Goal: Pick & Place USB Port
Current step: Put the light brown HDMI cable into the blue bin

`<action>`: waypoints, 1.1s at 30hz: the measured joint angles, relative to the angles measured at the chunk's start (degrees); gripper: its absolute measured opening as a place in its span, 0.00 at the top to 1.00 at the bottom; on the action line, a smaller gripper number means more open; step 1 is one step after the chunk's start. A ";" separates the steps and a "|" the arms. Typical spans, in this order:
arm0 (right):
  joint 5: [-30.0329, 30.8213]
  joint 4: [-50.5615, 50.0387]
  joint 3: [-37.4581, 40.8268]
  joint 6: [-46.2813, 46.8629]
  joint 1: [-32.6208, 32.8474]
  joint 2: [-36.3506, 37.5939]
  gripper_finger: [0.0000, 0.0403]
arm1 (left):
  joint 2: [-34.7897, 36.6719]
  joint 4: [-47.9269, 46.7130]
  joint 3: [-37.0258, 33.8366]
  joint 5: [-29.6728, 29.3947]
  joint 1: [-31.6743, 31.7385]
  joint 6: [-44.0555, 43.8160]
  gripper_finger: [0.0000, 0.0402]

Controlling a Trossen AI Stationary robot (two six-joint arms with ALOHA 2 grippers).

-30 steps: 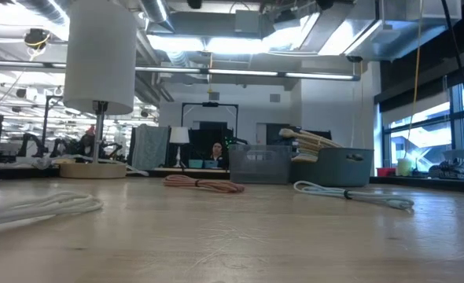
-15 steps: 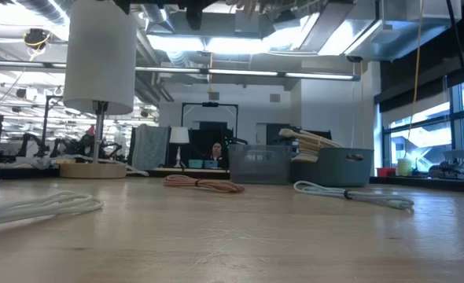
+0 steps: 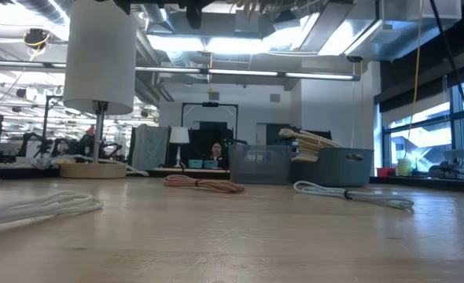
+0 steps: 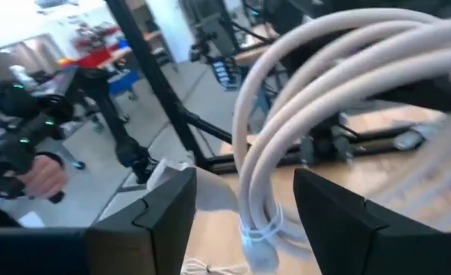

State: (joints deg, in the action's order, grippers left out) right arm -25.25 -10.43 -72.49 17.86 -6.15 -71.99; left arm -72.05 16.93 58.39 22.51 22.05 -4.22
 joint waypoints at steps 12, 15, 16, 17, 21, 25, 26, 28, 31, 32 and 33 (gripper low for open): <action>-6.96 10.94 -0.01 4.68 0.02 -5.61 0.45 | 0.00 -0.44 0.01 2.12 0.23 0.01 0.98; -6.96 13.26 -0.02 5.37 0.02 -6.36 0.45 | 0.00 -0.44 0.00 2.35 0.23 -0.02 0.98; -6.96 14.45 -0.02 5.60 0.02 -6.58 0.45 | 0.00 -0.44 0.00 2.33 0.23 0.00 0.98; -6.98 15.81 -0.02 5.73 0.02 -6.80 0.45 | 0.00 -0.44 0.00 2.30 0.23 0.05 0.98; -6.96 18.26 -0.02 5.74 0.02 -7.67 0.48 | -0.02 -0.40 0.00 2.31 0.23 0.34 0.98; -7.45 17.89 -0.02 5.88 0.00 -8.19 0.62 | -0.07 -0.41 0.00 2.43 0.23 0.49 0.98; -7.80 17.87 -0.02 5.88 -0.02 -8.21 0.68 | -0.07 -0.39 0.00 2.51 0.23 0.51 0.98; -8.26 17.66 -0.02 5.73 -0.04 -8.21 0.85 | -0.07 -0.35 0.00 2.88 0.19 0.51 0.98; -8.53 17.57 -0.02 4.66 -0.02 -8.19 0.92 | -0.07 -0.09 0.02 3.08 0.17 0.32 0.97; -8.60 17.46 -0.02 4.68 -0.02 -8.15 0.92 | -0.07 -0.09 0.02 3.06 0.13 0.00 0.94; -8.63 16.90 -0.02 4.48 -0.02 -8.13 0.92 | -0.07 0.00 0.02 2.92 0.13 -0.73 0.92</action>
State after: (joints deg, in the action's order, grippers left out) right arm -33.88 6.47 -72.51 22.35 -6.17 -80.13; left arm -72.12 16.93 58.41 25.43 22.17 -4.95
